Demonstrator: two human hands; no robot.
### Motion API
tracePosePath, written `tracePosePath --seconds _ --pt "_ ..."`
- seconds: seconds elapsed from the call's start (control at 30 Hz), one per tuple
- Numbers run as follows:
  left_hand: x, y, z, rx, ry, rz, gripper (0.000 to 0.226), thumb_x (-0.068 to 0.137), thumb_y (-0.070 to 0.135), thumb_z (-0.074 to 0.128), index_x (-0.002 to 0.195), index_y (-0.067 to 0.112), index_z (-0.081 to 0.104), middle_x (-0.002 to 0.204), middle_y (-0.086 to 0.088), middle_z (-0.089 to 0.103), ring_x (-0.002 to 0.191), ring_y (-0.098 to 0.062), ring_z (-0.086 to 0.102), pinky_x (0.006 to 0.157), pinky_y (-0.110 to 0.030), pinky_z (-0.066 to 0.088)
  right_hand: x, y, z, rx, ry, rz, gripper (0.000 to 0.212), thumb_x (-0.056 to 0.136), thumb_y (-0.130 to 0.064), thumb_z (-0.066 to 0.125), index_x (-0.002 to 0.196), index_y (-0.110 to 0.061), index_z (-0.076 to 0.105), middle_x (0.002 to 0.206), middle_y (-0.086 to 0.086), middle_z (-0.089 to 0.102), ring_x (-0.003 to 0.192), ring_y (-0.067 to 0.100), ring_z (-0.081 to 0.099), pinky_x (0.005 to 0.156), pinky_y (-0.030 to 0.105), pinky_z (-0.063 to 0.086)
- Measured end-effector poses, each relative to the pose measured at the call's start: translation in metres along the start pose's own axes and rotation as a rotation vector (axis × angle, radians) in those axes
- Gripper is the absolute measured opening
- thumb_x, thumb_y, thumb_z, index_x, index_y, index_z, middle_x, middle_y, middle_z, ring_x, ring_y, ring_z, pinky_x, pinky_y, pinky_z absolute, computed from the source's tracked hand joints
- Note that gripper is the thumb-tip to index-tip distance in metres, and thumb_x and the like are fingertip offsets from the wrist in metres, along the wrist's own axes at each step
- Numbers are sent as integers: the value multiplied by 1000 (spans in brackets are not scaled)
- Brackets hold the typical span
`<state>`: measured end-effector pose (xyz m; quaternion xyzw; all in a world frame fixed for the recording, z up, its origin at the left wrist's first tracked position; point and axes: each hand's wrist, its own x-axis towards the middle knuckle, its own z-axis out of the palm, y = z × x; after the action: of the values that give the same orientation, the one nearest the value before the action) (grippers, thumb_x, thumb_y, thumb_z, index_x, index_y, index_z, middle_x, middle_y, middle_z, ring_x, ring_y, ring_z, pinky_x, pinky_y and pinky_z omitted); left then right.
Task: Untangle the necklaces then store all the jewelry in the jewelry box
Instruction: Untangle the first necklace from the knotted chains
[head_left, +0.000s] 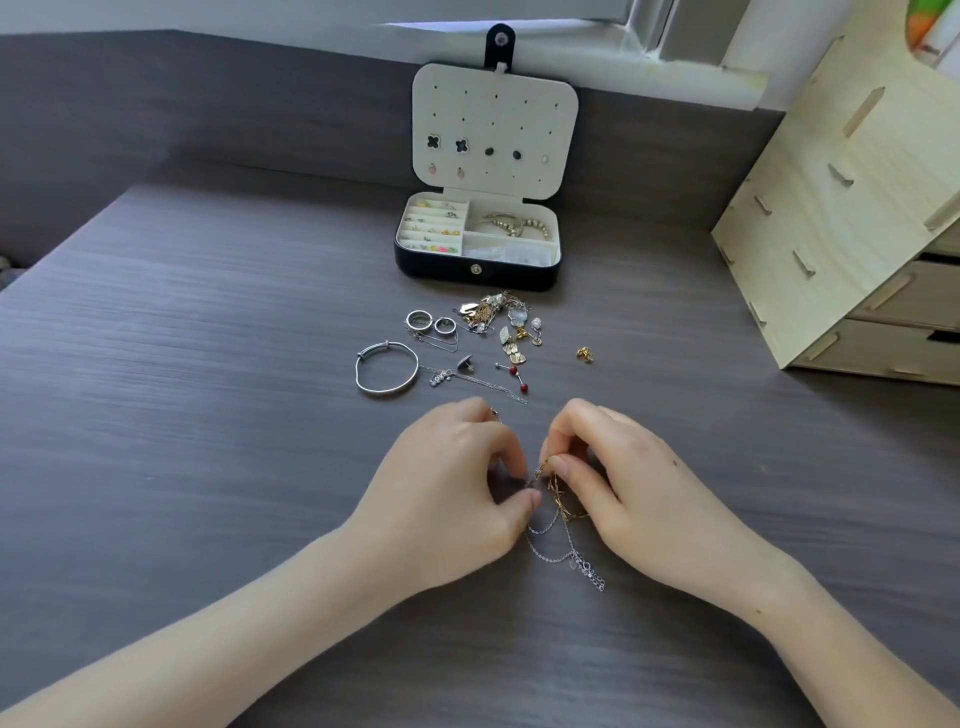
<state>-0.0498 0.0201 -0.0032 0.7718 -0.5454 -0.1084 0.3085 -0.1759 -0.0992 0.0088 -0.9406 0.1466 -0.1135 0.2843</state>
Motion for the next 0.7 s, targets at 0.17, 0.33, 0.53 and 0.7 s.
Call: tracePosePath --seconds 0.17,0.33,0.53,0.7 --pt "4 1 1 -8 -22 -44 9 75 36 70 76 28 65 72 12 45 74 -7 43 63 -13 29 0 -1 0 59 9 -6 8 85 -22 44 84 -18 51 83 -5 58 79 9 47 70 17 37" --pt "7 -3 -2 -61 -72 -59 7 76 34 71 72 31 66 71 11 48 69 -1 45 62 -16 31 -1 2 0 86 -3 -3 6 87 -22 44 81 -24 46 85 -4 60 82 11 51 73 23 40" --pt "7 -10 -11 -258 -100 -146 18 75 25 76 64 31 63 67 12 54 65 -3 49 59 -14 34 -4 3 -1 37 -4 15 6 87 -15 49 81 -17 48 72 -9 55 74 9 47 65 15 36" --pt "7 -13 -18 -408 -132 -218 11 79 15 72 70 18 66 60 14 60 53 1 50 55 -11 36 -5 4 1 10 -9 53 15 86 -9 53 83 -23 49 66 -9 51 70 7 45 62 12 33"
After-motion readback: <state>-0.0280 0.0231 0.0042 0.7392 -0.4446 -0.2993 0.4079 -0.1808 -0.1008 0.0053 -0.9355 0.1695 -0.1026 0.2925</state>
